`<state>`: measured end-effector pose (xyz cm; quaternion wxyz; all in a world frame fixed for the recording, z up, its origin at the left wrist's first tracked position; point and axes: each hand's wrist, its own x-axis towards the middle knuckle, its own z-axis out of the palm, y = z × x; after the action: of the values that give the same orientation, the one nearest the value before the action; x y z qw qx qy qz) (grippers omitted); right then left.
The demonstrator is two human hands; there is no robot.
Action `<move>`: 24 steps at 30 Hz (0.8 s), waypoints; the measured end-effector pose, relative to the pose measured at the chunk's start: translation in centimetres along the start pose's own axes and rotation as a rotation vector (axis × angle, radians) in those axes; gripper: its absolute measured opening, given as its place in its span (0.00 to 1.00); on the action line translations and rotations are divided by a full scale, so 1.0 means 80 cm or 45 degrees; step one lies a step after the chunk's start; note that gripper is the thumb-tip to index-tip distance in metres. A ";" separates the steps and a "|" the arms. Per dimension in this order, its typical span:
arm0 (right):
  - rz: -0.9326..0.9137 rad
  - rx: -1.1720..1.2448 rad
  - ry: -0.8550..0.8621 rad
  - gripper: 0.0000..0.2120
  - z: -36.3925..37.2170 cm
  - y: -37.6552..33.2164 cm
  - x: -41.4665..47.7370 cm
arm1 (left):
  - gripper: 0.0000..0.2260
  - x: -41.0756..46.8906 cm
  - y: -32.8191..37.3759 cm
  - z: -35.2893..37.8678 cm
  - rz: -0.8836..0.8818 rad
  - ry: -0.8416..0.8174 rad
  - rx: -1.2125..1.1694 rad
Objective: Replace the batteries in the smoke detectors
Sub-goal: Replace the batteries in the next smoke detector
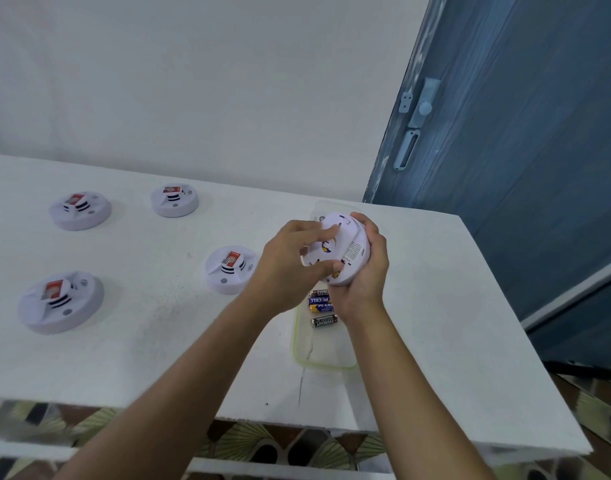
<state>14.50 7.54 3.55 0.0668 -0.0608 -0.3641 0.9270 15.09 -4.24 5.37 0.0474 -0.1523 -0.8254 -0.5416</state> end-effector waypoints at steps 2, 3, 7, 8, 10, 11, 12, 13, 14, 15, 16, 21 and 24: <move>0.053 -0.011 -0.004 0.10 0.000 -0.003 0.000 | 0.23 0.000 -0.003 -0.002 0.012 -0.006 0.002; 0.064 -0.025 0.000 0.10 0.000 -0.004 0.000 | 0.23 0.000 -0.004 -0.002 0.011 -0.002 -0.005; 0.039 -0.058 0.040 0.10 0.004 0.003 0.002 | 0.20 0.000 -0.001 0.003 -0.081 0.073 -0.024; 0.014 -0.065 0.051 0.10 0.005 0.005 0.003 | 0.19 0.000 0.000 0.005 -0.107 0.088 -0.030; -0.026 -0.066 0.060 0.11 0.006 0.008 0.003 | 0.19 -0.002 0.001 0.008 -0.111 0.088 -0.031; -0.032 -0.062 0.060 0.11 0.007 0.009 0.003 | 0.19 -0.003 0.000 0.008 -0.099 0.078 -0.030; -0.030 -0.061 0.059 0.11 0.006 0.009 0.003 | 0.19 -0.004 0.000 0.008 -0.087 0.068 -0.033; -0.023 -0.060 0.053 0.11 0.006 0.008 0.003 | 0.19 -0.005 -0.001 0.007 -0.076 0.060 -0.041; -0.015 -0.057 0.050 0.11 0.006 0.007 0.003 | 0.19 -0.005 -0.002 0.007 -0.067 0.054 -0.045; -0.009 -0.049 0.051 0.11 0.007 0.006 0.003 | 0.19 -0.004 -0.003 0.006 -0.058 0.048 -0.037; -0.010 -0.039 0.052 0.11 0.006 0.006 0.004 | 0.20 -0.004 -0.003 0.006 -0.050 0.043 -0.022; -0.014 -0.023 0.051 0.11 0.008 0.004 0.003 | 0.20 -0.001 -0.004 0.006 0.012 0.054 0.005; -0.012 -0.029 0.046 0.11 0.008 0.004 0.003 | 0.19 0.001 -0.004 0.005 0.056 0.067 -0.025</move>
<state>14.16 6.91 3.81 0.0770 -0.0764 -0.3737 0.9212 14.94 -4.00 4.98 0.0794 -0.1566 -0.8150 -0.5522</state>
